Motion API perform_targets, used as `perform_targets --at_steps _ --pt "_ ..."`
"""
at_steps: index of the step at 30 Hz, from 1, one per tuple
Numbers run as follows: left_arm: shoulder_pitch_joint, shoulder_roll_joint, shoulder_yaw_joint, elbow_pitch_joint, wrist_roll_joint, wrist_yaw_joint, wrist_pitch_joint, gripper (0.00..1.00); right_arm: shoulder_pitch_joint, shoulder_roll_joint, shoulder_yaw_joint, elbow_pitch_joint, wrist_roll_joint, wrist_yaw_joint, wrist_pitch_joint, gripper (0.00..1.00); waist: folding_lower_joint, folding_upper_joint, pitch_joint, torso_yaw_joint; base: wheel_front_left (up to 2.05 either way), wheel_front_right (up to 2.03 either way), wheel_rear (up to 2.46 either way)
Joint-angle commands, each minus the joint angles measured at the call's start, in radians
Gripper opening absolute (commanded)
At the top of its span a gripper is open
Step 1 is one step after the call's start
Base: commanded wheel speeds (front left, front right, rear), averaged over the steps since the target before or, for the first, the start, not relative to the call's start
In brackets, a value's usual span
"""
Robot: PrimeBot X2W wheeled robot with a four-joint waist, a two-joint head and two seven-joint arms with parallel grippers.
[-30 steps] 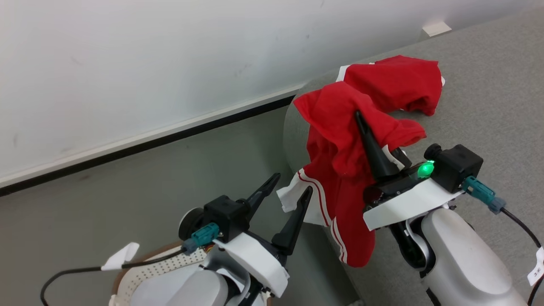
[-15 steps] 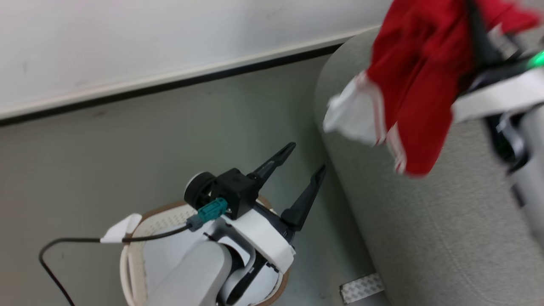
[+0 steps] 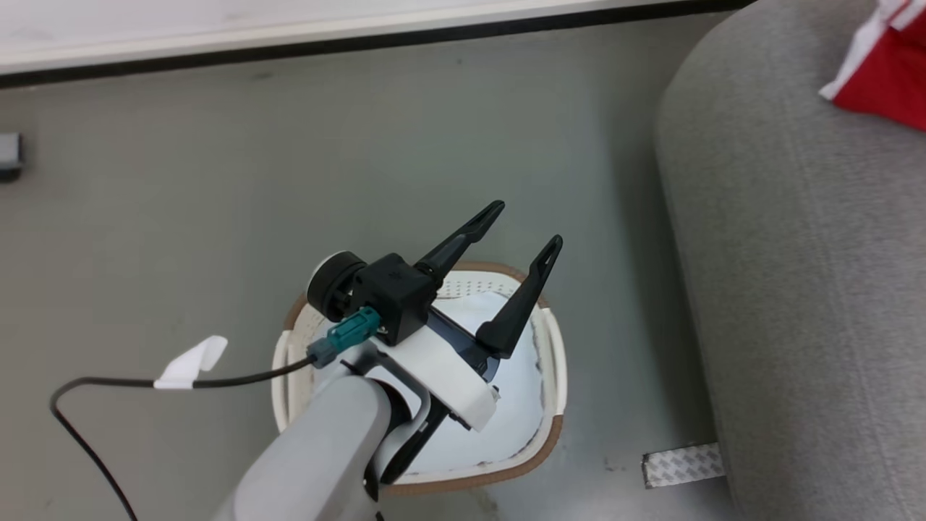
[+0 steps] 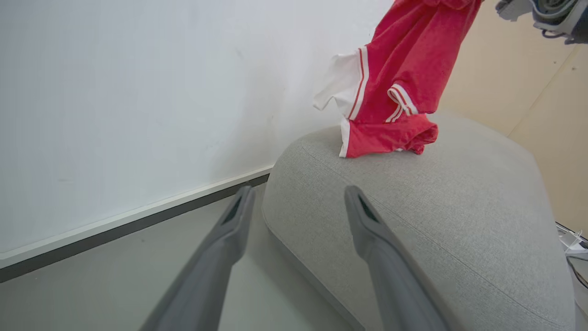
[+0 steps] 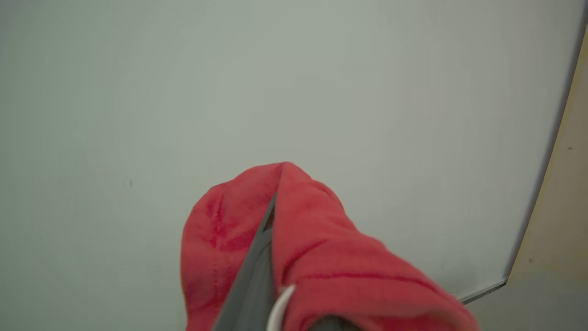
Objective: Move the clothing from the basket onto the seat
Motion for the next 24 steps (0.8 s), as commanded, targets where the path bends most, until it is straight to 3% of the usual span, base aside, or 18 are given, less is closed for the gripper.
perform_targets --at_steps 1,10,11,12,17,24 --pt "-0.011 0.005 0.002 0.001 -0.007 -0.001 -0.01 1.0 0.03 -0.011 -0.042 0.052 -0.024 -0.002 -0.013 0.0 -0.0001 0.0 0.026 0.026 0.0 0.0 0.0" --pt "-0.012 0.015 0.002 0.011 -0.007 0.006 -0.018 1.0 0.201 0.0 -0.273 0.298 -0.099 -0.002 -0.059 0.02 -0.0001 0.0 0.027 0.011 0.0 0.0 0.0" --pt "-0.009 0.017 0.002 0.013 -0.009 0.008 -0.018 1.0 0.22 0.003 -0.3 0.318 -0.109 -0.002 -0.062 0.31 -0.0001 0.0 0.022 0.006 0.0 0.0 0.0" --pt "-0.007 0.018 0.003 0.014 -0.01 0.009 -0.019 1.0 0.237 0.008 -0.331 0.335 -0.112 -0.002 -0.065 1.0 -0.0001 0.0 0.017 0.0 0.0 0.0 0.0" --pt "0.013 0.027 0.011 0.02 -0.019 0.02 -0.022 1.0 0.314 0.069 -0.41 0.317 -0.164 -0.002 -0.068 1.0 -0.0001 0.0 -0.013 -0.03 0.0 0.0 0.0" --pt "0.067 0.054 0.035 0.022 -0.042 0.042 -0.035 1.0 0.474 0.216 -0.368 0.145 -0.21 -0.002 -0.068 1.0 -0.0001 0.0 -0.082 -0.085 0.0 0.0 0.0"
